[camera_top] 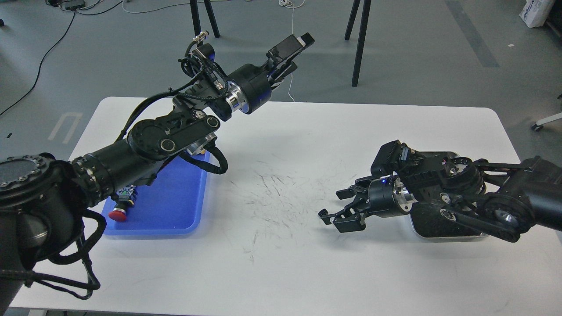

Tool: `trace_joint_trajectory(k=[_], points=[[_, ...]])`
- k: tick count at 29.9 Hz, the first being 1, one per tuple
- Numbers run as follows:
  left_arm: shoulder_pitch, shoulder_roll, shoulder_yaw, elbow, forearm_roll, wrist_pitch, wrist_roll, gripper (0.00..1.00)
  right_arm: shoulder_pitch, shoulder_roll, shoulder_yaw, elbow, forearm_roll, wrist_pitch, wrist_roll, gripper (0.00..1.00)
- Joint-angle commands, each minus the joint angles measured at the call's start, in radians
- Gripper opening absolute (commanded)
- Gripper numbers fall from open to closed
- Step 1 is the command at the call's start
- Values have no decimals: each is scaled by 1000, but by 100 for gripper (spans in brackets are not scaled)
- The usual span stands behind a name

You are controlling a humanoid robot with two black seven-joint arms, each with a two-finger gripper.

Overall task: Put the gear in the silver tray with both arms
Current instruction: 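Lower the right gripper and grasp the small black part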

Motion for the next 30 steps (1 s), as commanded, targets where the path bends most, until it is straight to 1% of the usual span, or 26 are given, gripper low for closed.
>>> trace_joint_trajectory(k=[1, 10, 13, 15, 17, 18, 20, 22, 23, 30], points=[[0, 1, 0, 0, 0, 0, 0, 100, 4, 24, -24, -11, -2, 1, -1, 79], [6, 1, 0, 2, 0, 0, 0, 100, 5, 38, -29, -40, -3, 1, -9, 72], [6, 1, 0, 5, 0, 0, 0, 100, 5, 39, -32, -40, -3, 3, -12, 68], [6, 1, 2, 6, 0, 0, 0, 100, 5, 39, -32, -43, -3, 4, -13, 66], [8, 1, 2, 8, 2, 0, 0, 100, 4, 41, -32, -49, -3, 6, -13, 62], [8, 1, 2, 8, 2, 0, 0, 100, 4, 41, -32, -54, -3, 6, -13, 62], [8, 1, 2, 8, 2, 0, 0, 100, 2, 47, -33, -57, -3, 7, -13, 58], [8, 1, 2, 8, 2, 0, 0, 100, 1, 53, -33, -60, -3, 9, -13, 57], [8, 1, 2, 8, 2, 0, 0, 100, 1, 58, -33, -65, -3, 9, -13, 54], [8, 1, 3, 8, 2, 0, 0, 100, -1, 87, -32, -88, -2, 9, -13, 52]])
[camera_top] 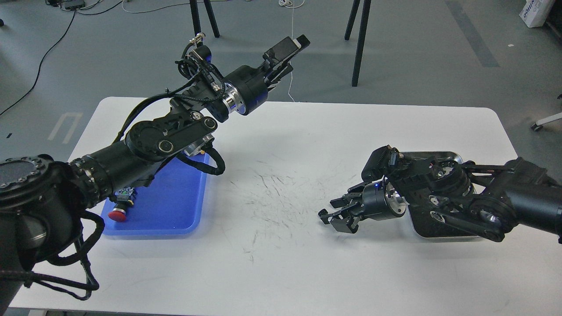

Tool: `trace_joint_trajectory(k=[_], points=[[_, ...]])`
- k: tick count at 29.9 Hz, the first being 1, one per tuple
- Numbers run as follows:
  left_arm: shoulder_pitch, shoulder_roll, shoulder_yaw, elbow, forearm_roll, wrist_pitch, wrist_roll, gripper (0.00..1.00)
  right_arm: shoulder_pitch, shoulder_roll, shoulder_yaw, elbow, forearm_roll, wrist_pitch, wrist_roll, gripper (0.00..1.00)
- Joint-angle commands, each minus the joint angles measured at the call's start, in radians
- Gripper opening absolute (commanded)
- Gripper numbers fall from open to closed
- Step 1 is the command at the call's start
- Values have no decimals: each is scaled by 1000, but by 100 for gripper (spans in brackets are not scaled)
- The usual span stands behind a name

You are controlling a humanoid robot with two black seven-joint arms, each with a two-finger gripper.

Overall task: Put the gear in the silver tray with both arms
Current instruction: 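Lower the right gripper and grasp the small black part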

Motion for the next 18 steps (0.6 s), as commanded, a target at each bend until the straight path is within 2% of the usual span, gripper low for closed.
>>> trace_joint_trajectory(k=[1, 4, 15, 18], points=[[0, 0, 1, 0, 0, 0, 0, 100, -2, 13, 1, -5, 1, 0, 0, 51], [0, 0, 1, 0, 1, 0, 0, 100, 0, 23, 1, -14, 1, 0, 0, 48], [8, 2, 1, 0, 1, 0, 0, 100, 0, 28, 1, -17, 1, 3, 5, 26], [9, 2, 1, 0, 1, 0, 0, 100, 0, 30, 1, -17, 1, 3, 5, 23]])
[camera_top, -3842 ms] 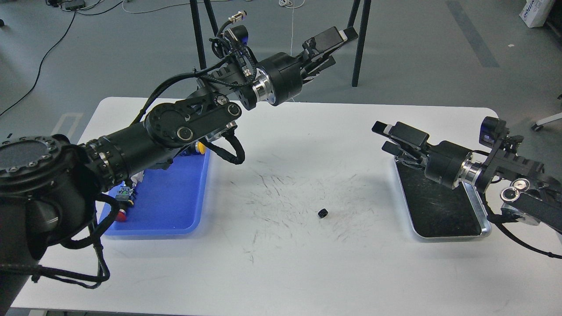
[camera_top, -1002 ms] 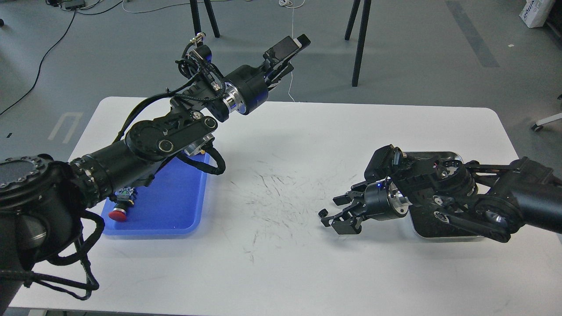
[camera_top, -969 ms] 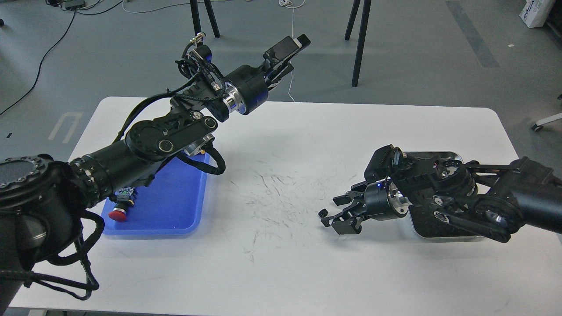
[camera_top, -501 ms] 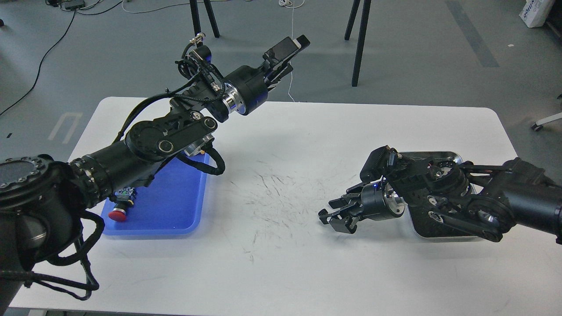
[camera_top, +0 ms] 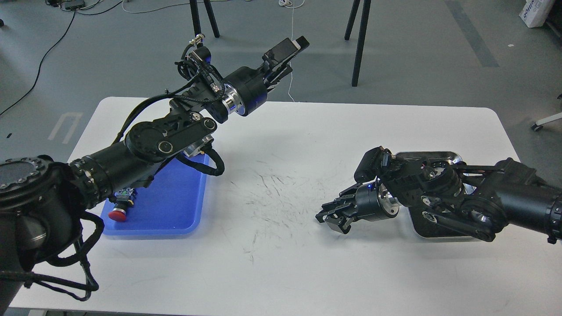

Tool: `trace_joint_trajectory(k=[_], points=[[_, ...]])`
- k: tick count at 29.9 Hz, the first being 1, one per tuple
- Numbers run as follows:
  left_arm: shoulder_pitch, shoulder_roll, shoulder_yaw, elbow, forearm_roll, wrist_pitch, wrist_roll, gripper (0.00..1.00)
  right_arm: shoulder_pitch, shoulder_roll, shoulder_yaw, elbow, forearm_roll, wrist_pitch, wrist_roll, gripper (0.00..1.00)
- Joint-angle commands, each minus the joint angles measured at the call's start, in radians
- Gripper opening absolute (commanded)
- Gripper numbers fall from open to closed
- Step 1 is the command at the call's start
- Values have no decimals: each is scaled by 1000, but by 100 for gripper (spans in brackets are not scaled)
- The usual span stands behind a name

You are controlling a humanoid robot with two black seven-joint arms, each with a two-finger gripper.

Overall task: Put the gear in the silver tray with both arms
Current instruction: 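Lower the right gripper and grasp the small black part, then carry the part with the right gripper over the silver tray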

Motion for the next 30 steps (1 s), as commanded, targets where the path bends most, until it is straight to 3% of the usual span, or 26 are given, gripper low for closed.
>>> trace_joint_trajectory(k=[1, 14, 30], points=[[2, 0, 0, 0, 0, 0, 0, 100, 0, -1, 0, 2, -1, 0, 0, 21], [13, 0, 0, 0, 0, 0, 0, 100, 26, -15, 0, 3, 1, -5, 0, 18], [20, 0, 0, 1, 1, 0, 0, 100, 57, -216, 21, -54, 1, -12, 2, 19]])
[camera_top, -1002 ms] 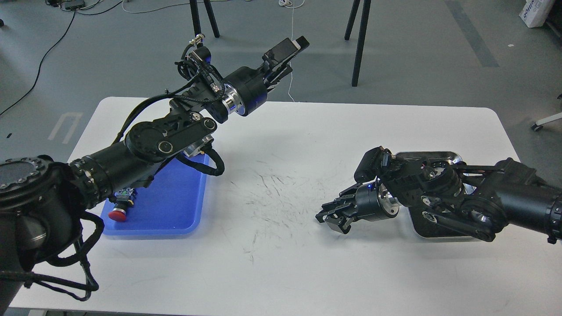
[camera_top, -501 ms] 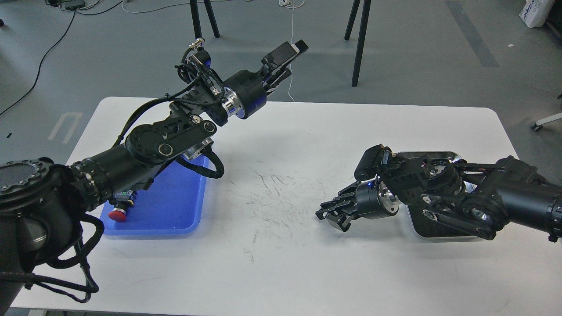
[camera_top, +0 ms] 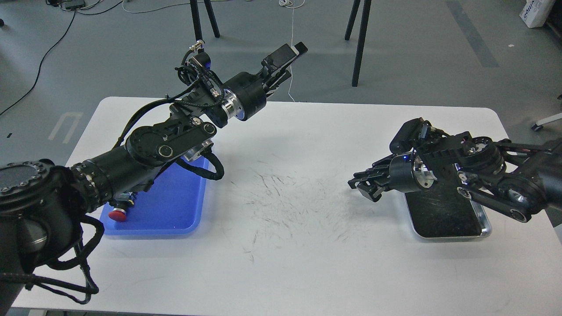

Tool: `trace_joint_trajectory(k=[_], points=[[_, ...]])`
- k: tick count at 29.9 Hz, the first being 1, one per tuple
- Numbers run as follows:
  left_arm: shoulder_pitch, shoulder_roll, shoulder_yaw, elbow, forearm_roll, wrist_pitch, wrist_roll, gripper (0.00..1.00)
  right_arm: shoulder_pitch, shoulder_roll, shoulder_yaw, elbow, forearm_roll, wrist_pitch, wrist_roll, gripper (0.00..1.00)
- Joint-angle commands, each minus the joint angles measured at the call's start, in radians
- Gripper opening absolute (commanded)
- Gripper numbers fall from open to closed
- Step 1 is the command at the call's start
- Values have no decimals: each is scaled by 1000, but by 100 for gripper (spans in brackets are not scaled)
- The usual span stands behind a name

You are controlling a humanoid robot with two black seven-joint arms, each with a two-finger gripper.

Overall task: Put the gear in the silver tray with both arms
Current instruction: 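Carry the part with the right gripper over the silver tray, then lower the part into the silver tray and open the right gripper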

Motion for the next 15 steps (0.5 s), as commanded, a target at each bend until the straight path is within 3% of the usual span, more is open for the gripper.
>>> trace_joint_trajectory(k=[1, 15], points=[[4, 1, 0, 5, 1, 0, 0, 100, -1, -62, 0, -7, 0, 0, 3, 19], [27, -14, 5, 26, 1, 0, 0, 100, -18, -226, -6, -2, 1, 1, 8, 19]])
